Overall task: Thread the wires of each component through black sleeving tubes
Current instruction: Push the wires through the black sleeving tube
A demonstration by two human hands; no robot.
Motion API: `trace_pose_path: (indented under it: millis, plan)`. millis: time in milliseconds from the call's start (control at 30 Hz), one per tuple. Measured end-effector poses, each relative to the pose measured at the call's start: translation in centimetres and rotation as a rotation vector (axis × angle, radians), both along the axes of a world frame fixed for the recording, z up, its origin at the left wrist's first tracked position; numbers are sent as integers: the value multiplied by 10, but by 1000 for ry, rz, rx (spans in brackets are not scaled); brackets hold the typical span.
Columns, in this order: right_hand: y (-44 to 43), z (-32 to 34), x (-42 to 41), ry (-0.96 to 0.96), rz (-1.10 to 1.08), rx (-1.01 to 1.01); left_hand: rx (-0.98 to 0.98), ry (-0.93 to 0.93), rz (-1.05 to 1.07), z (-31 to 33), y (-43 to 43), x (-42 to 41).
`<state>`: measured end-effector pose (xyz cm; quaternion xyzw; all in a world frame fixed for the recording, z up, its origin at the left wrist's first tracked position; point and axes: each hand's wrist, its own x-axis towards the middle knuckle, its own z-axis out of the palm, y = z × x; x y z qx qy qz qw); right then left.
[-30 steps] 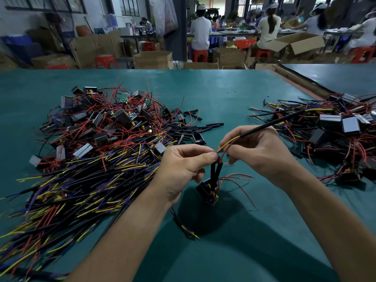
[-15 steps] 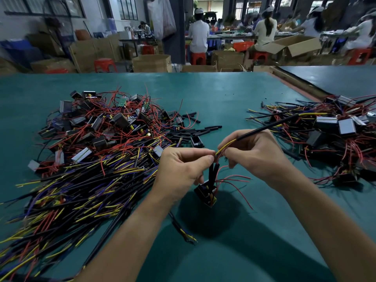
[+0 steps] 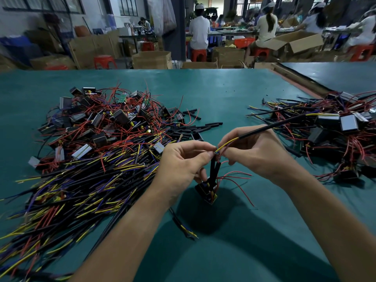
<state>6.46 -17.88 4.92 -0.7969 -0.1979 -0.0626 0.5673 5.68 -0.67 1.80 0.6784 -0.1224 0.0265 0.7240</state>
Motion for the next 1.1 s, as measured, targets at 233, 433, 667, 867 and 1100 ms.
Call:
trace_pose_path:
  millis: [233, 433, 667, 867, 1100]
  plan:
    - [-2, -2, 2, 33, 25, 17, 25, -62, 21, -1, -1, 1]
    - [-2, -2, 2, 50, 49, -12, 3, -61, 15, -1, -1, 1]
    - [-1, -1, 2, 43, 72, -28, -12, 12, -6, 0, 0, 1]
    - [-4, -3, 3, 17, 95, -78, -17, 30, 5, 3, 0, 0]
    - [-4, -3, 4, -117, 124, -164, -56, 162, -19, 4, 1, -1]
